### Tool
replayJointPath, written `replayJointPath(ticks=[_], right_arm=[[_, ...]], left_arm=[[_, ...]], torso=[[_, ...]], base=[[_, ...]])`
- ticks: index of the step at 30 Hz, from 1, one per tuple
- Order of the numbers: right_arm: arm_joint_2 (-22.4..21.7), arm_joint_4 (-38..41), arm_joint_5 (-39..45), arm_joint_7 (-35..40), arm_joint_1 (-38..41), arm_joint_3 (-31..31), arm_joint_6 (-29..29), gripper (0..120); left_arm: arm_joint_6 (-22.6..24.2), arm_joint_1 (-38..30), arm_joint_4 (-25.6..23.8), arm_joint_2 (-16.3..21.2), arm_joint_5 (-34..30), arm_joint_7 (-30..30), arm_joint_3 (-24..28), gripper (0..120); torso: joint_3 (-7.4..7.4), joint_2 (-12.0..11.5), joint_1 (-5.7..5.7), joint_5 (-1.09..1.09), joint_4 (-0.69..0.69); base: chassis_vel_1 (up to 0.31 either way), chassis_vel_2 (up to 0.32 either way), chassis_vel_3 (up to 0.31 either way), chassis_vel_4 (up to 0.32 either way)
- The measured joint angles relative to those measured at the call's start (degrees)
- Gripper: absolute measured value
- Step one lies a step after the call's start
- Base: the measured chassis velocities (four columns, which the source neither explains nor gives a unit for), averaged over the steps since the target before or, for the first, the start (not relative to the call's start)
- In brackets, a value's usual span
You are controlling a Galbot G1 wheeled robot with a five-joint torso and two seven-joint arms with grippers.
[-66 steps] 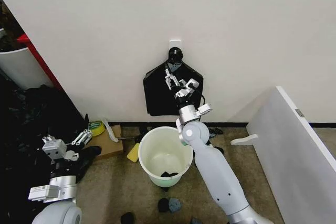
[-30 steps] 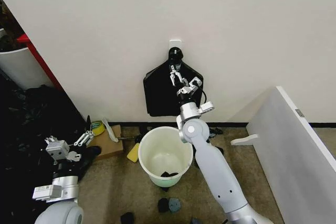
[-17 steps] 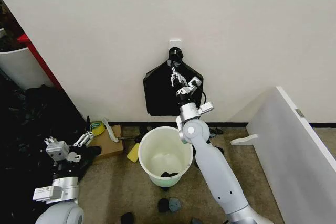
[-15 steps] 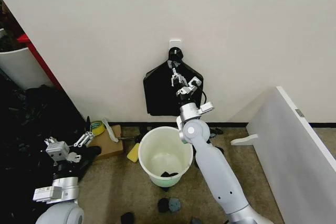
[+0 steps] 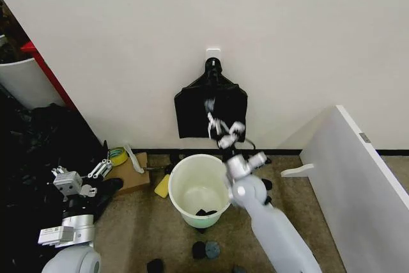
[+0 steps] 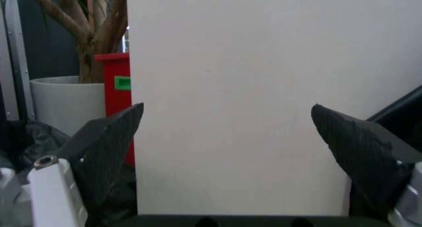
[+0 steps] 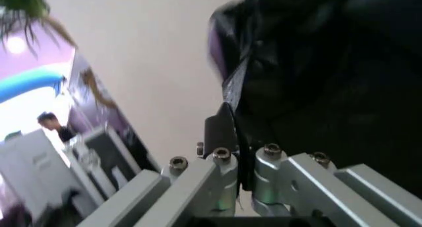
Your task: Place the garbage bag over the trash bin.
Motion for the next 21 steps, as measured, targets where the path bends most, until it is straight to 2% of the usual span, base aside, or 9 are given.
replayJointPath(ticks=[8,21], right_arm=[[-2.37,0.17,-8.28,-2.89,-5.66,0.49,1.91,0],[-3.02,-3.64,-17.2,-10.15,-10.62,2.15,5.84,0]], left_arm=[[-0.13,0.14,-0.46,-0.02,0.23,0.03,0.11,100],[-0.89,0.54,-0.08,-0.02,0.55,0.12,0.29,100]], torso=[[0.0,0.0,0.0,-0.01,0.0],[0.0,-0.01,0.0,-0.01,0.0]], base=[[0.0,0.0,0.0,0.0],[0.0,0.0,0.0,0.0]])
